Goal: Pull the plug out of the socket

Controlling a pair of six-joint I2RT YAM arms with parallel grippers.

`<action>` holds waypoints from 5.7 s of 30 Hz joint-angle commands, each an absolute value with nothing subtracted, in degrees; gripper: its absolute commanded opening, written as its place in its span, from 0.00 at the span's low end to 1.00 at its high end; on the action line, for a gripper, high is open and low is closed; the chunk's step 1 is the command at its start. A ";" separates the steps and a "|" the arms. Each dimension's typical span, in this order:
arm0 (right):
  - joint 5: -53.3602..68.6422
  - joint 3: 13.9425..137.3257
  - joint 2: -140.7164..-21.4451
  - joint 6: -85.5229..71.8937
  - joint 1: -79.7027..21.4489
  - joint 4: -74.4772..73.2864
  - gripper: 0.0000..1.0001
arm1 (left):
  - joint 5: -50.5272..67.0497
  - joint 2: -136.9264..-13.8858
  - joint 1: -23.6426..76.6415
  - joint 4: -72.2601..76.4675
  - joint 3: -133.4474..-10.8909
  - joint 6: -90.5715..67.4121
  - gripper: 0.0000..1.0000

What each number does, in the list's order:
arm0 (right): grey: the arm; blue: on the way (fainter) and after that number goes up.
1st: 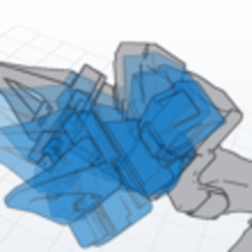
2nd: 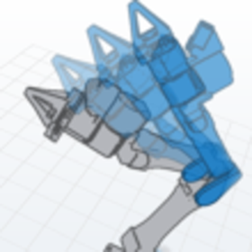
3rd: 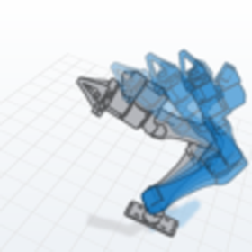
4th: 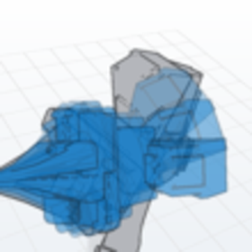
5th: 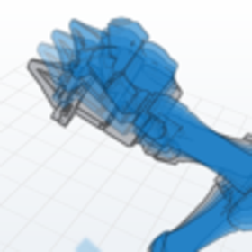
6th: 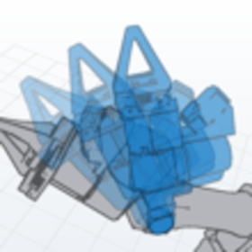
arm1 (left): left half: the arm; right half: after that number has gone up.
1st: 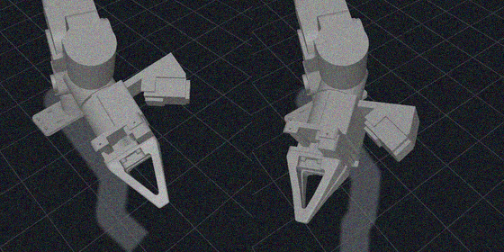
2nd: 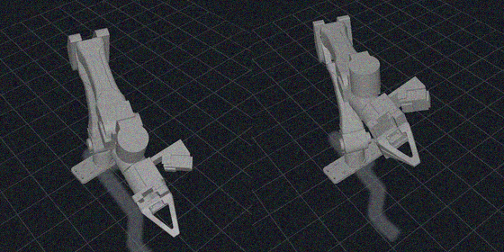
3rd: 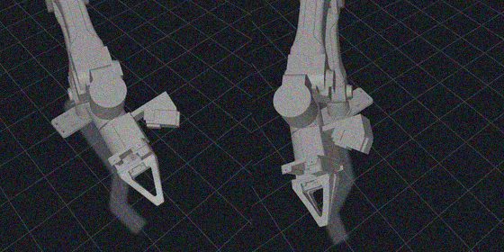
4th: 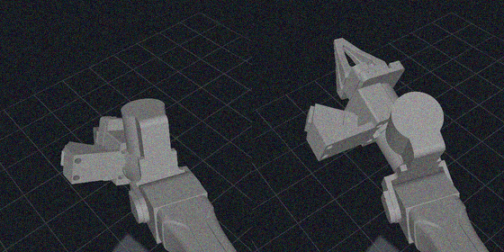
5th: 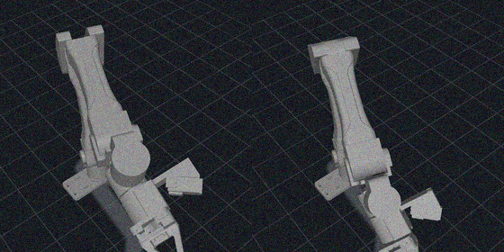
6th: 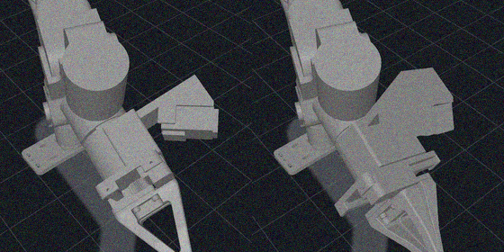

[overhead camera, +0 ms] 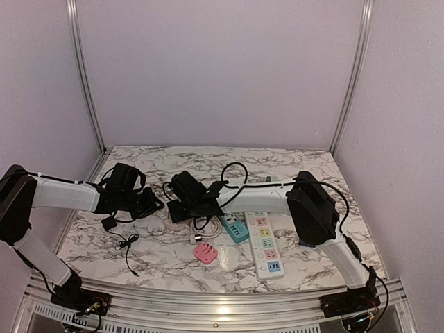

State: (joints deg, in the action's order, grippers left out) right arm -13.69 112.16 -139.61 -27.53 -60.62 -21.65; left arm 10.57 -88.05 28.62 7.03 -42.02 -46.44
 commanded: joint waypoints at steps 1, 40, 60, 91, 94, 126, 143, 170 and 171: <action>-10.26 108.28 -144.56 -26.79 -60.93 -30.66 0.68 | 20.89 -84.86 30.74 22.31 -44.01 -48.98 0.00; -5.20 102.04 -139.09 -28.56 -57.45 -25.49 0.68 | 22.10 -80.35 25.12 31.60 -35.52 -51.94 0.00; -8.72 86.58 -107.93 -24.50 -54.19 -13.06 0.85 | -25.68 -95.07 27.40 -28.73 -64.36 -30.53 0.05; -23.04 59.19 -75.49 -24.02 -47.81 -14.64 0.92 | -28.19 -110.93 31.38 -34.37 -78.26 -28.63 0.57; -24.25 58.33 -74.40 -23.91 -47.67 -15.03 0.92 | -26.94 -109.00 31.38 -33.12 -77.61 -28.01 0.62; -28.67 12.75 -54.10 -5.64 -8.90 37.85 0.98 | -15.56 -64.74 18.82 9.72 -35.32 -18.68 0.99; -20.96 6.26 -94.58 8.65 -7.85 97.23 0.98 | -22.74 -71.25 6.84 46.09 -18.27 -3.64 0.99; -24.89 11.25 -93.08 6.27 -7.46 85.72 0.99 | -11.64 -87.54 2.94 71.63 -14.23 0.40 0.99; -24.94 11.26 -93.08 6.30 -7.47 85.77 0.99 | -11.68 -87.53 2.91 71.63 -14.22 0.37 0.99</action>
State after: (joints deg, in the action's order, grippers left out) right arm -24.14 10.26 -93.38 7.05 -7.60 76.05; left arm -12.36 -87.39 3.31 70.37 -13.37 0.45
